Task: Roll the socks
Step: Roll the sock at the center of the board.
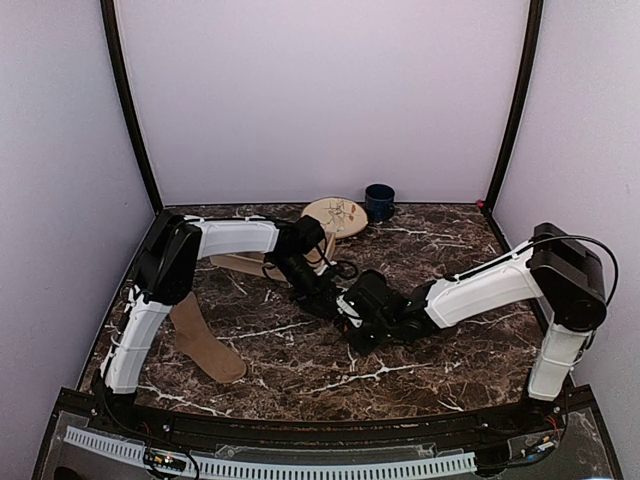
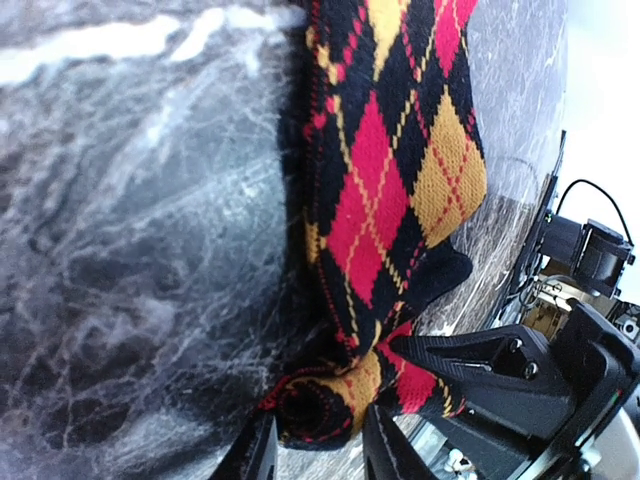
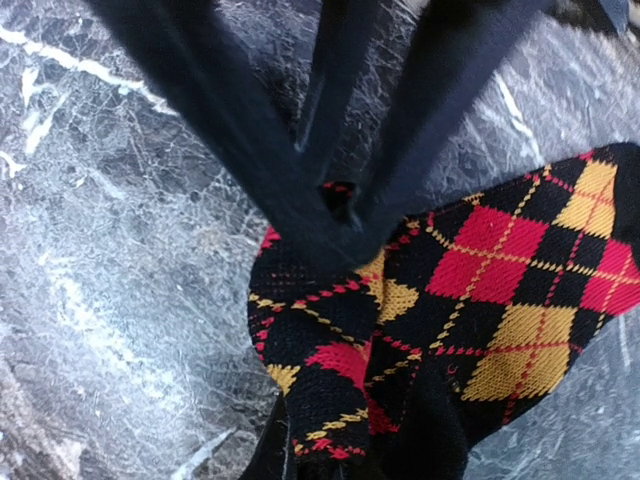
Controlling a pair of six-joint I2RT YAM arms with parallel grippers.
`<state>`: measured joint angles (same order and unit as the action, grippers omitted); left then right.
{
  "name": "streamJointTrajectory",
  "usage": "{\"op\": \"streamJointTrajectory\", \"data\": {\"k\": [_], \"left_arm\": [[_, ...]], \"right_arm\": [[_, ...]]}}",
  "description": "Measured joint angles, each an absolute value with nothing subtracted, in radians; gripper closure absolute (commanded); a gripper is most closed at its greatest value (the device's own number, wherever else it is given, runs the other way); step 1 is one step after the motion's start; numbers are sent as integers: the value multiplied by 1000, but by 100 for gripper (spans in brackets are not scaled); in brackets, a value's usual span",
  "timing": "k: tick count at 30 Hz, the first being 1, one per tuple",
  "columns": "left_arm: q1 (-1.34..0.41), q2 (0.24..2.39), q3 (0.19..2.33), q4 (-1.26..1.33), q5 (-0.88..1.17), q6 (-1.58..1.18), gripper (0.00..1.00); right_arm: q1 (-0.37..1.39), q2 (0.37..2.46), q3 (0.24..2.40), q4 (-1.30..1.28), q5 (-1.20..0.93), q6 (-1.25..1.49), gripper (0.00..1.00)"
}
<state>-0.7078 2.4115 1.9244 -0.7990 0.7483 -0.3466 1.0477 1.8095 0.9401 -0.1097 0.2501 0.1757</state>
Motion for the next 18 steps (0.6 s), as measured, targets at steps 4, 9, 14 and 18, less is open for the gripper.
{"op": "streamJointTrajectory", "data": {"k": [4,9,14,18], "left_arm": [[-700,2399,1896,-760,743,-367,67],[-690,2386,1874,-726,739,-389,66],[-684,2383,1874,-704,731,-403,66],[-678,2372,1869,-694,704,-413,66]], "right_arm": [[1008,1783,916,-97,172,214,100],[932,1773,912,-101,35,257,100],[863,1773,923,-124,-116,299,100],[813,1781,930,-142,-238,340,100]]}}
